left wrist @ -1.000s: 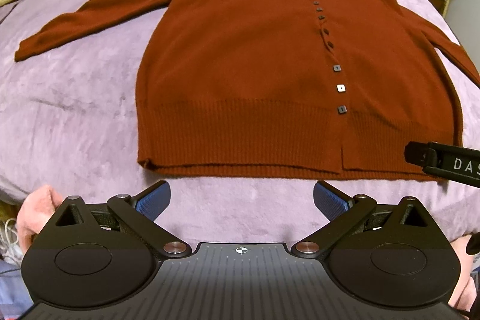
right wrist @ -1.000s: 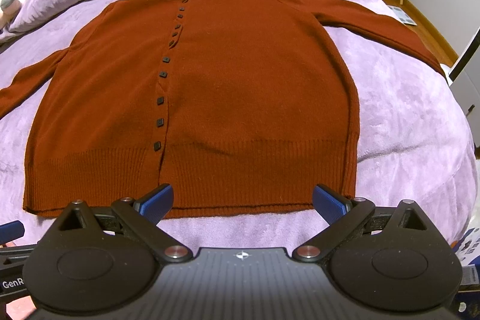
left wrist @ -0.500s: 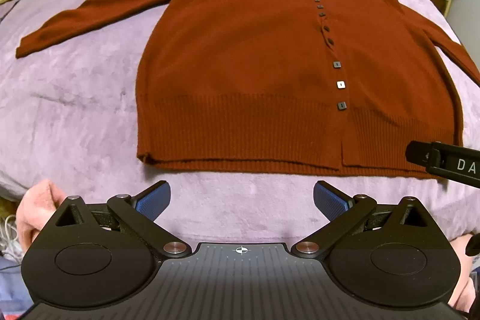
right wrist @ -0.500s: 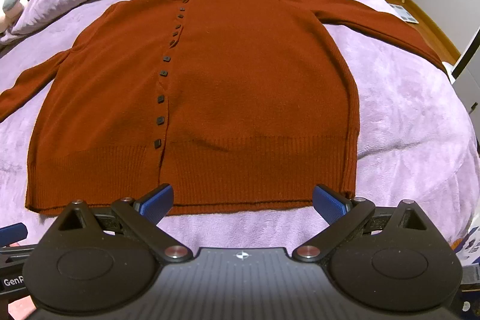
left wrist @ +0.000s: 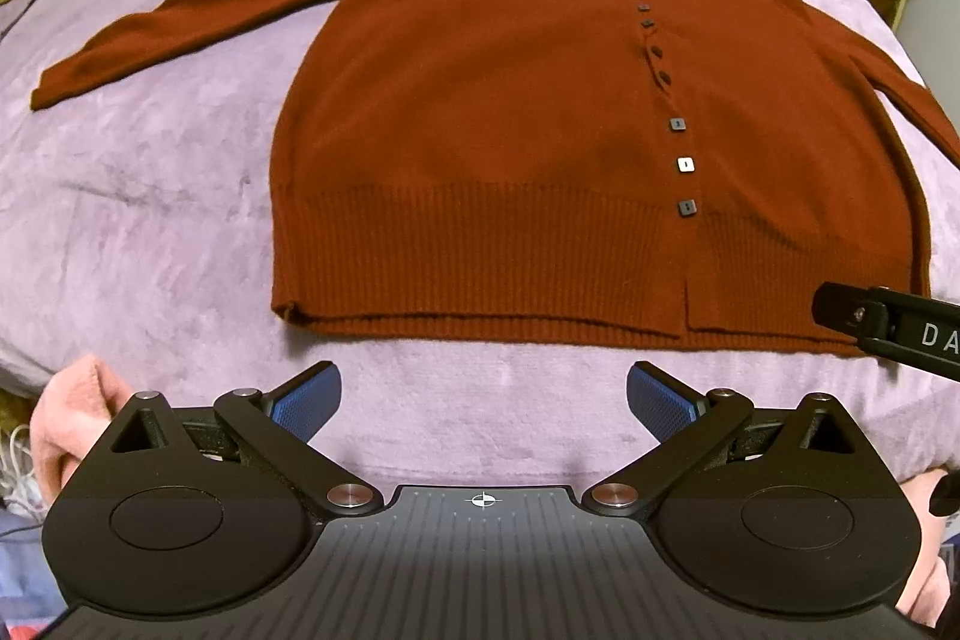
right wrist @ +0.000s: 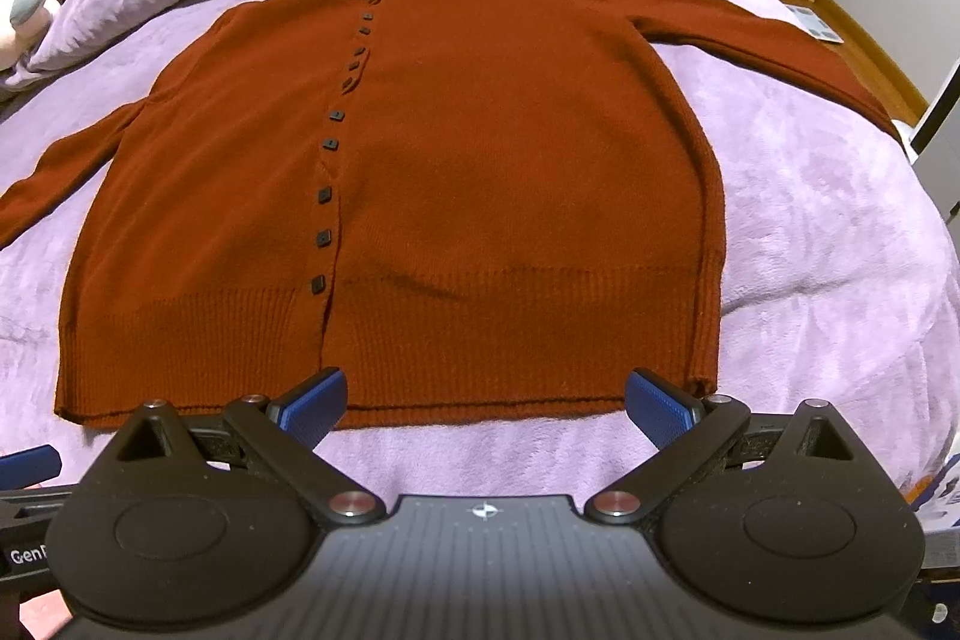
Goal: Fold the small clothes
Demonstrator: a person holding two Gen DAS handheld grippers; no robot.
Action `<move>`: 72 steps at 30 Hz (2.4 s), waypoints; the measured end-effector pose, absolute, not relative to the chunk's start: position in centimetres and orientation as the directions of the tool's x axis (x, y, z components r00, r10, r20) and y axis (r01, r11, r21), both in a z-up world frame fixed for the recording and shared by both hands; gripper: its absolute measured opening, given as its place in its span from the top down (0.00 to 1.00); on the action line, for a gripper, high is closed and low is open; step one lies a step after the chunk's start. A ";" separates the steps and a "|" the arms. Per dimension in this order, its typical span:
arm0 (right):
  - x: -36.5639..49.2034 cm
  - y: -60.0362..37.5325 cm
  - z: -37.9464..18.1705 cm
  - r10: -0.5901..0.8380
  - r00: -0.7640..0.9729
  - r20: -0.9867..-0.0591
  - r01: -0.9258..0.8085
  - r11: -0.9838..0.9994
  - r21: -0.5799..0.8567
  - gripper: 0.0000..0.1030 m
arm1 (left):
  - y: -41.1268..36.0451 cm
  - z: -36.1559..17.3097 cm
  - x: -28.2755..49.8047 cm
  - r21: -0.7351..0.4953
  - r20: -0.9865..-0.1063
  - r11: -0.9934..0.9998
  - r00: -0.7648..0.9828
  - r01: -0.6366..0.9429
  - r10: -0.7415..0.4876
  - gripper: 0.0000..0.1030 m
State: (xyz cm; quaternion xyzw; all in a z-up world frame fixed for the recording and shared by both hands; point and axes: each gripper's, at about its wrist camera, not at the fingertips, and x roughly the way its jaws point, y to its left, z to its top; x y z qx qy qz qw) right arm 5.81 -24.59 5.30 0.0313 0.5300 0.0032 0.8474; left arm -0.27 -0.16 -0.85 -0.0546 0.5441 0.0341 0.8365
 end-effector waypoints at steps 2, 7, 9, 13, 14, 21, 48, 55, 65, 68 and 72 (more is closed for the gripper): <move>5.7 -24.7 5.3 0.054 0.443 -0.895 0.023 0.997 0.071 0.04 | -0.2 -0.9 -0.3 -0.053 -0.915 0.992 0.404 -0.118 -0.001 0.00; 5.4 -25.5 5.3 0.167 0.464 -0.870 0.004 0.982 0.190 0.04 | -0.3 -1.1 -0.1 -0.055 -0.915 0.992 0.403 -0.118 -0.003 0.00; 5.4 -25.7 5.2 0.189 0.474 -0.860 -0.002 0.977 0.214 0.04 | -0.4 -1.2 -0.1 -0.052 -0.917 0.992 0.400 -0.117 -0.001 0.00; 5.4 -26.5 4.7 0.213 0.468 -0.858 -0.001 0.971 0.241 0.04 | -0.7 -1.4 0.1 -0.042 -0.920 0.992 0.392 -0.116 0.007 0.00; 5.4 -26.9 4.6 0.221 0.472 -0.853 0.004 0.967 0.253 0.04 | -0.7 -1.4 0.2 -0.042 -0.921 0.993 0.390 -0.115 0.006 0.00; 5.7 -32.3 4.8 0.303 0.649 -0.698 0.008 0.915 0.404 0.04 | -0.4 -1.5 0.9 -0.089 -0.899 0.988 0.438 -0.129 -0.023 0.00; 18.0 -65.3 -7.9 -0.111 0.837 -0.535 0.546 0.201 0.813 0.86 | 0.9 -5.5 9.4 -0.044 -0.887 0.966 0.454 -0.256 0.080 0.00; 21.8 -62.4 -0.2 -0.340 0.703 -0.624 0.678 0.586 0.445 0.94 | 1.0 -5.7 10.0 -0.032 -0.906 0.973 0.418 -0.230 0.069 0.00; 22.5 -41.0 11.5 0.306 0.911 -0.277 -0.200 0.914 0.353 0.93 | 1.2 -1.8 10.0 -0.066 -0.850 0.984 0.526 -0.167 0.032 0.00; 21.9 -36.7 9.2 0.450 0.820 -0.353 -0.310 0.868 0.387 0.66 | 1.5 -0.5 10.9 -0.144 -0.819 0.982 0.572 -0.121 -0.050 0.00; 20.2 -34.6 5.0 0.441 0.768 -0.465 -0.264 0.879 0.398 0.47 | 1.7 -0.4 13.4 -0.251 -0.782 0.965 0.603 -0.073 -0.158 0.00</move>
